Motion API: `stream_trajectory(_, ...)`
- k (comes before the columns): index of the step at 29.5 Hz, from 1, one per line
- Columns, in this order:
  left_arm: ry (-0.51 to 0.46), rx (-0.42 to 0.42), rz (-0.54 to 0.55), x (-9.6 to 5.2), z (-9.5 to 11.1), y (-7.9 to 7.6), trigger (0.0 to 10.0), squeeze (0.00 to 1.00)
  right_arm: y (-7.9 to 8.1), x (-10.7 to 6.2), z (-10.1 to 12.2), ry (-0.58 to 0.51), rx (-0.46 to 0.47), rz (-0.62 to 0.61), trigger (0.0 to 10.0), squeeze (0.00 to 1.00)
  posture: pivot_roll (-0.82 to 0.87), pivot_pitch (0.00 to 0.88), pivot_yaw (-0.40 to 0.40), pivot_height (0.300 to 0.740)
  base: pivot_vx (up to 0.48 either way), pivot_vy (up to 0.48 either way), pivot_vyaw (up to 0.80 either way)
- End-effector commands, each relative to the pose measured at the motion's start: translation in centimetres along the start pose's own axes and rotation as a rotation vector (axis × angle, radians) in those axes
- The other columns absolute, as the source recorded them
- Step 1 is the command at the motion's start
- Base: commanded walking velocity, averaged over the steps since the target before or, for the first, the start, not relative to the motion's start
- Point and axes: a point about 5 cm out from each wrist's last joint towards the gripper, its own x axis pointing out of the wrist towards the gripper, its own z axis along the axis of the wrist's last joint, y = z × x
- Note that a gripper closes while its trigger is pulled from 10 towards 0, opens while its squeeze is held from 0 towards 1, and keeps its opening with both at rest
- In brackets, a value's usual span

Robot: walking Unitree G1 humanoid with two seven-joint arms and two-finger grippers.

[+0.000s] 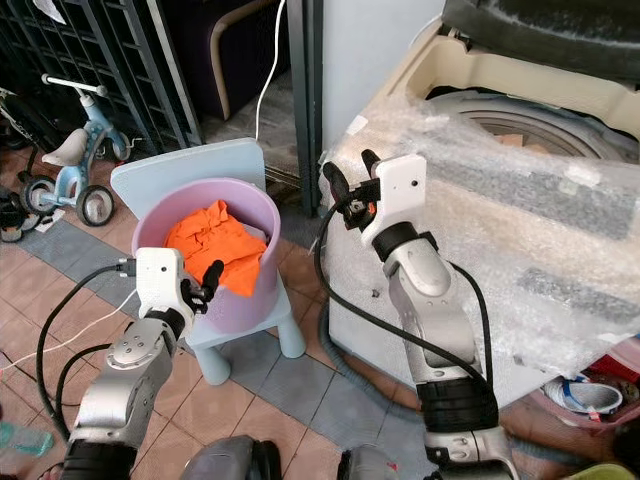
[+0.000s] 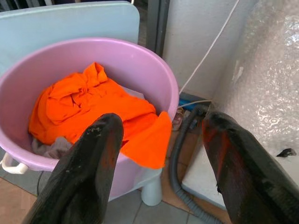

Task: Clothes washing

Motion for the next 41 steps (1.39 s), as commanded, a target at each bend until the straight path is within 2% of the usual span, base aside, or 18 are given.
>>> stream_trajectory(1, -0.020, 0.012, 0.054, 0.1, 0.5, 1.2, 10.0, 0.00, 1.6, 0.0, 0.9, -0.040, -0.010, 0.064, 10.0, 0.00, -0.07, 0.060, 0.035, 0.740, 0.000, 0.476, 0.73)
stream_trajectory(9, -0.076, 0.031, 0.051, 0.4, 1.3, 1.6, 10.0, 0.00, 2.8, -0.6, -0.1, 0.013, -0.001, 0.088, 10.0, 0.00, -0.08, 0.071, 0.046, 0.740, 0.000, 0.119, 0.71)
stream_trajectory(14, -0.098, 0.022, 0.045, 0.4, 1.5, 1.6, 10.0, 0.00, 3.3, -1.1, -1.1, 0.051, -0.011, 0.097, 10.0, 0.00, -0.08, 0.072, 0.043, 0.740, 0.406, 0.000, 0.00)
stream_trajectory(19, -0.082, 0.025, 0.065, 0.4, 1.2, 1.5, 10.0, 0.00, 2.9, -1.5, -2.2, 0.088, -0.078, 0.039, 10.0, 0.00, -0.07, 0.083, 0.036, 0.740, 0.367, 0.000, 0.00)
stream_trajectory(22, -0.069, 0.021, 0.072, 0.3, 1.0, 1.4, 10.0, 0.00, 2.2, -1.7, -2.8, 0.109, -0.063, -0.026, 10.0, 0.00, -0.07, 0.085, 0.036, 0.740, 0.000, 0.000, 0.00)
stream_trajectory(29, -0.094, 0.017, 0.058, 0.3, 1.3, 1.8, 10.0, 0.00, 2.4, -1.9, -3.2, 0.123, -0.072, -0.020, 10.0, 0.00, -0.07, 0.089, 0.038, 0.740, 0.088, 0.000, 0.00)
stream_trajectory(41, -0.097, 0.003, 0.041, 0.2, 1.3, 1.3, 10.0, 0.00, 2.9, -1.4, -3.1, 0.119, -0.068, 0.002, 10.0, 0.00, -0.07, 0.100, 0.032, 0.740, 0.463, 0.000, 0.00)
